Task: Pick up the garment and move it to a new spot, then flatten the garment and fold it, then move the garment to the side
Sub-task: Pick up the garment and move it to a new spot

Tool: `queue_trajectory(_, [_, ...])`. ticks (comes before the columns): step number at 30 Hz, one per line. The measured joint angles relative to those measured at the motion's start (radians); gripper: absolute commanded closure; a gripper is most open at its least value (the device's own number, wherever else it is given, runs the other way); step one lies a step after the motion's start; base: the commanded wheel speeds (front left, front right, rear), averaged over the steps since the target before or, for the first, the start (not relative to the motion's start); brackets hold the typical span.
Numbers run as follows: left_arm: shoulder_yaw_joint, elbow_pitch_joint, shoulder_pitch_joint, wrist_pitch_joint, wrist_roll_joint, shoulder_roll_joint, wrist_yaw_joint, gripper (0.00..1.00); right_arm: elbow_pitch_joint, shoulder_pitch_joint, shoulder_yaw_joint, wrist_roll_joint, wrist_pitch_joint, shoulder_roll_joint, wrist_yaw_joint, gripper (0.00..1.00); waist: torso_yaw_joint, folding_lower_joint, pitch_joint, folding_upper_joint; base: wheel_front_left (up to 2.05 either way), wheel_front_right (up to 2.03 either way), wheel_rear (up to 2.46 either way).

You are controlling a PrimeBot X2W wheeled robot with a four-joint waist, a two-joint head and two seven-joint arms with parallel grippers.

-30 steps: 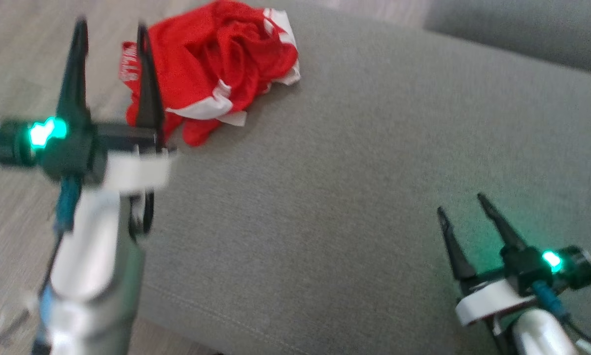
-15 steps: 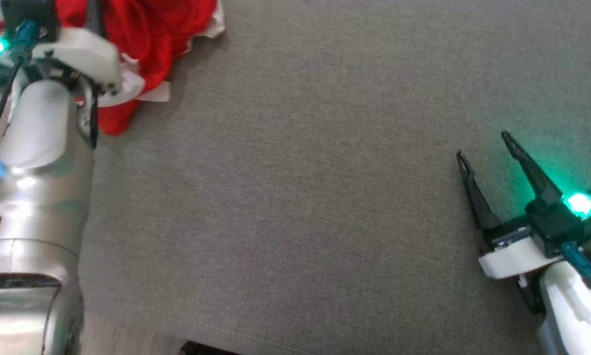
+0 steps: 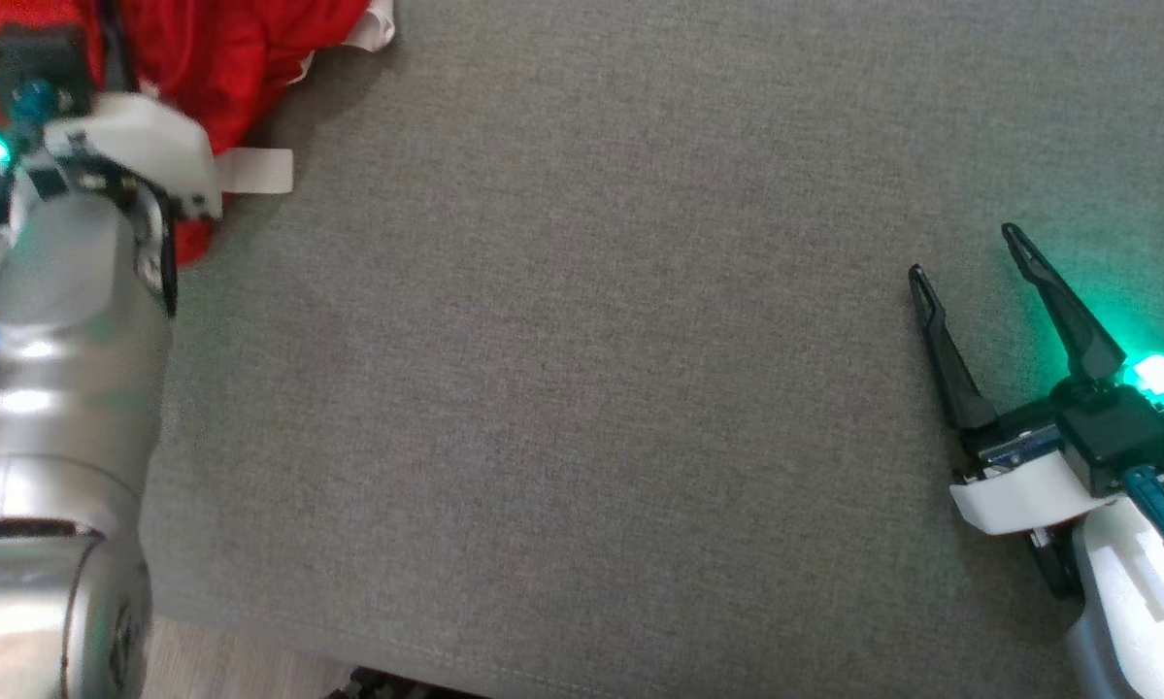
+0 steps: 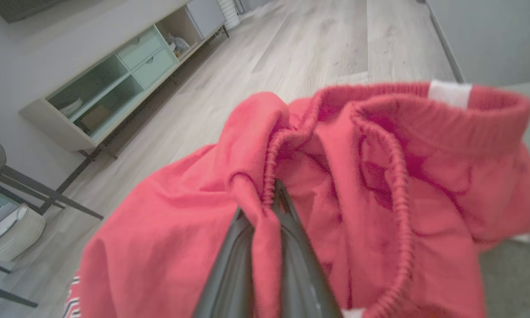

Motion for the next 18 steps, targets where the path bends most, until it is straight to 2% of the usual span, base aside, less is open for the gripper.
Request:
queue_trajectory(5, [-0.011,-0.071,-0.053,-0.026,0.001,0.005,0.003,1.00,0.048,-0.006,0.003,0.003,0.002,0.013,0.000,0.00,0.004,0.0002,-0.050,0.0000,0.00,0.00,0.00])
queue_trajectory(9, [-0.053,-0.194,-0.068,-0.030,0.029,0.015,-0.001,1.00,0.092,-0.004,0.017,0.013,0.009,0.051,0.000,0.00,-0.005,0.0002,-0.113,0.0000,0.00,0.00,0.00])
queue_trajectory(12, [-0.099,-0.271,-0.072,-0.033,0.053,0.037,-0.030,1.00,0.113,0.018,0.044,0.022,0.009,0.103,0.000,0.00,-0.030,0.0000,-0.190,0.0000,0.00,0.00,0.00])
queue_trajectory(18, [-0.156,-0.352,-0.097,-0.034,0.074,0.051,-0.090,1.00,0.128,0.058,0.053,0.038,0.009,0.148,0.000,0.00,-0.117,-0.0002,-0.297,0.0000,0.00,0.00,0.00])
